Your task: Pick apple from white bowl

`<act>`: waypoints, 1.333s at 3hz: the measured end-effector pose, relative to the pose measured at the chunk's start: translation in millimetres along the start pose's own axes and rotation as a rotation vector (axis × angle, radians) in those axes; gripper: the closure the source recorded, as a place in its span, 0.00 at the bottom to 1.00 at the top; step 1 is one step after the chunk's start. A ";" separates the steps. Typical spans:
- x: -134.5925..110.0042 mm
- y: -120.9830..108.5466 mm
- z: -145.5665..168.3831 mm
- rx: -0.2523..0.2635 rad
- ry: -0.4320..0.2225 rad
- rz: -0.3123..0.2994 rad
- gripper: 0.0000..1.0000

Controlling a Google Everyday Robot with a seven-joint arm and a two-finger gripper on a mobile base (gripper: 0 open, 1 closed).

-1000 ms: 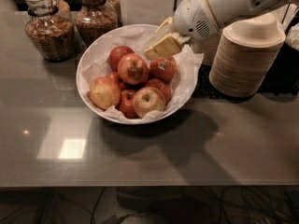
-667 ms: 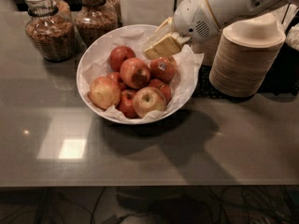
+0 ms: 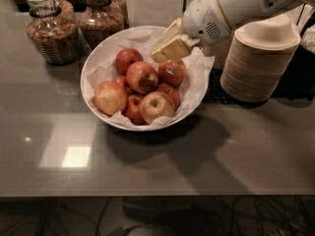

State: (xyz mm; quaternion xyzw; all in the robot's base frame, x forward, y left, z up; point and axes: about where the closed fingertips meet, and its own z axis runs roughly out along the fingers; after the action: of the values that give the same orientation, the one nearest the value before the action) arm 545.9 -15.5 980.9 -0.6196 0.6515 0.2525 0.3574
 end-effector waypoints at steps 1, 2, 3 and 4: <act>8.0 -0.5 8.5 -0.012 0.021 0.014 0.35; 19.6 -1.3 28.1 -0.044 0.063 0.037 0.11; 19.2 -1.4 27.8 -0.044 0.063 0.037 0.00; 19.4 -1.4 29.3 -0.045 0.065 0.038 0.00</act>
Offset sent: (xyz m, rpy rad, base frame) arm 0.0135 0.0185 -0.0693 -0.1215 0.1312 0.0066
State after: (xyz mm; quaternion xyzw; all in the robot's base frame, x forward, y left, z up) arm 552.2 -5.2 947.8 -0.6229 0.6687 0.2536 0.3170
